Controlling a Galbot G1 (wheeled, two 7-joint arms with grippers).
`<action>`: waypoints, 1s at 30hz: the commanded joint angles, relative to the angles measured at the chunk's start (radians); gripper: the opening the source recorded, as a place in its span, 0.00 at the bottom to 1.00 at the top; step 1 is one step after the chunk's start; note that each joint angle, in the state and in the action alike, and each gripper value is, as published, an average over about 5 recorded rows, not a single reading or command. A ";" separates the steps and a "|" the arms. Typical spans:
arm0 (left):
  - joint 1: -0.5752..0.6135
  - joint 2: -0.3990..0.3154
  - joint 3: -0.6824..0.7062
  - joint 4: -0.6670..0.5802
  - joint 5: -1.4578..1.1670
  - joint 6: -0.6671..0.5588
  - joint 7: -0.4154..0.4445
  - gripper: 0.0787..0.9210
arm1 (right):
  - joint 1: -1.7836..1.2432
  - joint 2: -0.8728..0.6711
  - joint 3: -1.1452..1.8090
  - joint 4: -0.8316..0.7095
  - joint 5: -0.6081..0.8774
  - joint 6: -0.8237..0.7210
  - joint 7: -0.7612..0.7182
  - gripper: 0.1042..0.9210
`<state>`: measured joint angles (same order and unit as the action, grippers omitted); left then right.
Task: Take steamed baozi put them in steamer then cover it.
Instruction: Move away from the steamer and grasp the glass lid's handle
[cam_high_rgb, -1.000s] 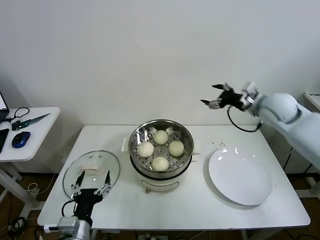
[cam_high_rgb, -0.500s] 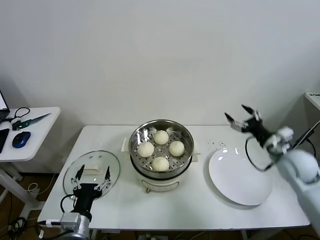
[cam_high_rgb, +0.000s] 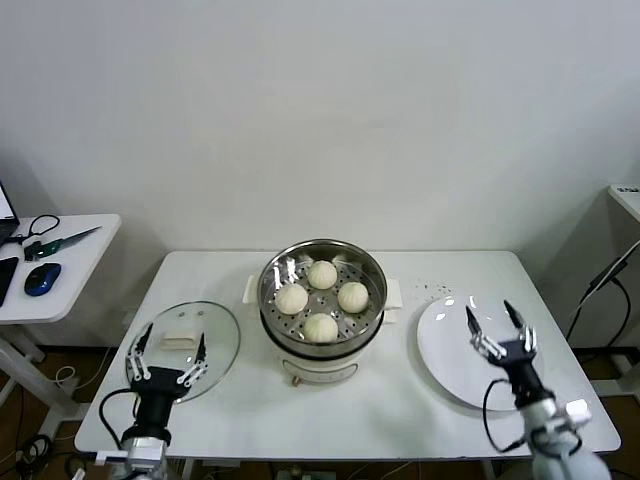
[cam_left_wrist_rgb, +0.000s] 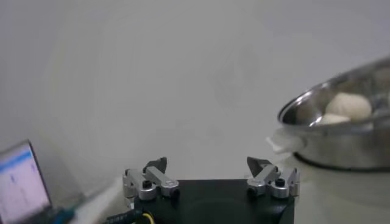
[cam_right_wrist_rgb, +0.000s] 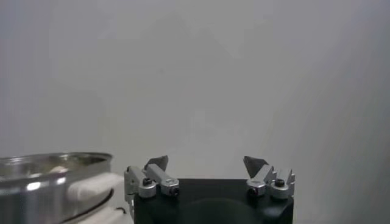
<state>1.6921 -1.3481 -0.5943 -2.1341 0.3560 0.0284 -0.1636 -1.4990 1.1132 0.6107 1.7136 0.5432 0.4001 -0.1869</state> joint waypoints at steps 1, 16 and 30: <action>0.005 0.035 -0.017 0.045 0.399 -0.069 -0.053 0.88 | -0.135 0.147 -0.027 -0.033 -0.066 0.162 0.013 0.88; -0.187 0.053 -0.011 0.551 0.898 -0.035 -0.253 0.88 | -0.159 0.150 -0.061 -0.058 -0.079 0.199 0.041 0.88; -0.349 0.057 -0.008 0.763 0.976 -0.030 -0.310 0.88 | -0.179 0.167 -0.064 -0.058 -0.084 0.218 0.044 0.88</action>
<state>1.3990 -1.2876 -0.6029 -1.4804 1.2596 0.0020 -0.4371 -1.6640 1.2658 0.5521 1.6581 0.4668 0.6006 -0.1439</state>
